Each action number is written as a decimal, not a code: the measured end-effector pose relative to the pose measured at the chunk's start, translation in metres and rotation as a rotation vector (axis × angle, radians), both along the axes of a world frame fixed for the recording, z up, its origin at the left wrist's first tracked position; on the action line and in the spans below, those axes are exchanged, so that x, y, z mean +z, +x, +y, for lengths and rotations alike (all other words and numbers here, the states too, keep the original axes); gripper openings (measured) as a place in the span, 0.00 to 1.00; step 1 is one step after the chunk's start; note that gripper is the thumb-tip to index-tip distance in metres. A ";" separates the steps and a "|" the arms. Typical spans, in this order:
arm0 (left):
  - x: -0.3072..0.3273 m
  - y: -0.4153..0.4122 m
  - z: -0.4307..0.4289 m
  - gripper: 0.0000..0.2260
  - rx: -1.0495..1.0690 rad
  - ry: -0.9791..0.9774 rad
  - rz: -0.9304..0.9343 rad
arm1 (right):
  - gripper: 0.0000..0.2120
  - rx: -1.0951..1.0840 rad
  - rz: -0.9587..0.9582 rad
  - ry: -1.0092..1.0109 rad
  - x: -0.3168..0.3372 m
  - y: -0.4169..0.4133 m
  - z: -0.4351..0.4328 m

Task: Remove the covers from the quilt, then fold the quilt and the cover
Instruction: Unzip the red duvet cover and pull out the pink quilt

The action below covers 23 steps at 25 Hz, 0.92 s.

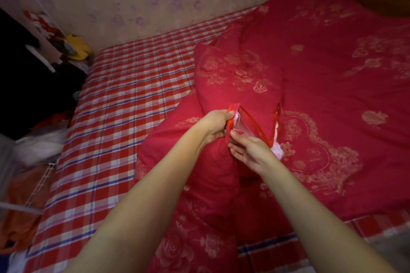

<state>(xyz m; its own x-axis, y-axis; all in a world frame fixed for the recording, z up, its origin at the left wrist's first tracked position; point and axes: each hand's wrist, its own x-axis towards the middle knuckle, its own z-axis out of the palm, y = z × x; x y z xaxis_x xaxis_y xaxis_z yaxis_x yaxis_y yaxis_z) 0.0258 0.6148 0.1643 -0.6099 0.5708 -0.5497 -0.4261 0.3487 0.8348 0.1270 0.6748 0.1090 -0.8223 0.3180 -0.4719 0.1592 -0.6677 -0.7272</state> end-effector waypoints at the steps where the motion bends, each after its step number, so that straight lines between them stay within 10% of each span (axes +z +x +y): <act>1: -0.001 0.002 -0.001 0.14 0.014 0.001 -0.015 | 0.06 -0.025 0.009 -0.089 0.000 0.000 0.000; 13: 0.007 0.002 -0.017 0.13 0.375 0.307 -0.302 | 0.08 0.183 -0.085 -0.003 0.000 0.004 -0.003; 18: 0.040 -0.060 -0.029 0.26 0.671 0.709 -0.415 | 0.08 0.460 -0.434 0.442 -0.040 0.025 -0.016; 23: 0.005 -0.086 -0.075 0.11 0.744 0.383 -0.106 | 0.08 0.756 -0.694 0.710 -0.099 0.081 -0.029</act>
